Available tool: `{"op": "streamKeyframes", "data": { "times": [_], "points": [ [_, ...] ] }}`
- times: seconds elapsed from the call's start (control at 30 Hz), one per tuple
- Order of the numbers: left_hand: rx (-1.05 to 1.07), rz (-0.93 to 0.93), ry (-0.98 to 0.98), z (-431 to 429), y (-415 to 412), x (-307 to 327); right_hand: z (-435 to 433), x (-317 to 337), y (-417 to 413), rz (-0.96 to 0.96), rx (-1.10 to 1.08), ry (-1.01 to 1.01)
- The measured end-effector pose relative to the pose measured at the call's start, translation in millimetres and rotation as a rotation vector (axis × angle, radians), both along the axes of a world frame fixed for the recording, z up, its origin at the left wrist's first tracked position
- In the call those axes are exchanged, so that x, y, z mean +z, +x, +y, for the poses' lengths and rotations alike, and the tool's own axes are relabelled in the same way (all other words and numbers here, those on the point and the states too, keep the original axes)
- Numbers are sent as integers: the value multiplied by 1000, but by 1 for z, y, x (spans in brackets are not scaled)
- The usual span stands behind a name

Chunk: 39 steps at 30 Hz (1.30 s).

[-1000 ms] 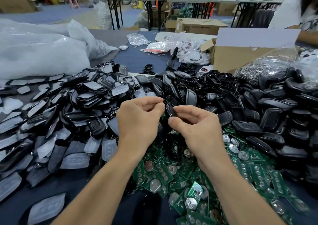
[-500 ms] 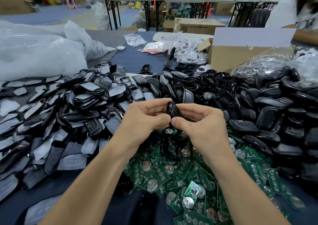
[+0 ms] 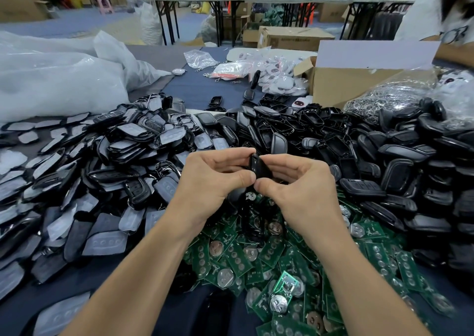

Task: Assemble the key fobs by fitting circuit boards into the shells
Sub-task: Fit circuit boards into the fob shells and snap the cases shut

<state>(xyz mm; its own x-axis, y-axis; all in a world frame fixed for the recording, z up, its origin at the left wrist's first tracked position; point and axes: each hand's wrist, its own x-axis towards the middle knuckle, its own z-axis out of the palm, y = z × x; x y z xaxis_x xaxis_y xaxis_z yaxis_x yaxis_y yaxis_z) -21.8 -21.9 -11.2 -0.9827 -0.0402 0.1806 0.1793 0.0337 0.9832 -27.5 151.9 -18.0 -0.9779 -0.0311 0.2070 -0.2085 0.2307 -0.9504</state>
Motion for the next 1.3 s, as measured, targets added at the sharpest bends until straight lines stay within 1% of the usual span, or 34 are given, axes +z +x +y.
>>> {"op": "streamKeyframes", "data": {
  "times": [0.13, 0.33, 0.47, 0.53, 0.6, 0.73, 0.83, 0.93, 1.0, 1.2, 1.3],
  "points": [
    [5, 10, 19, -1, -1, -1, -5, 2, 5, 55, -29, 41],
    [31, 39, -12, -1, -1, -2, -9, 2, 9, 108, -75, 86],
    [111, 21, 18, 5, 1, -3, -14, 5, 15, 147, -87, 237],
    [160, 19, -21, 9, 2, -5, -14, 4, 16, 200, -102, 324],
    [190, 35, -78, 10, 1, -8, -14, 2, 16, 232, -114, 346],
    [277, 73, -116, 10, 0, -8, -14, -1, 13, 228, -120, 291],
    [299, 110, -114, 8, 0, -7, -11, 0, 7, 175, -69, 212],
    [253, 141, -121, 4, 0, -6, -5, 1, -1, 53, -4, 70],
    [207, 148, -144, 2, 0, -5, -1, 2, -3, 5, 13, 13],
    [125, 95, -150, 7, -2, -9, 5, 3, -1, 8, 2, -119],
    [120, 94, -170, 7, -3, -11, 3, 2, -1, 18, 13, -141]
  ]
}}
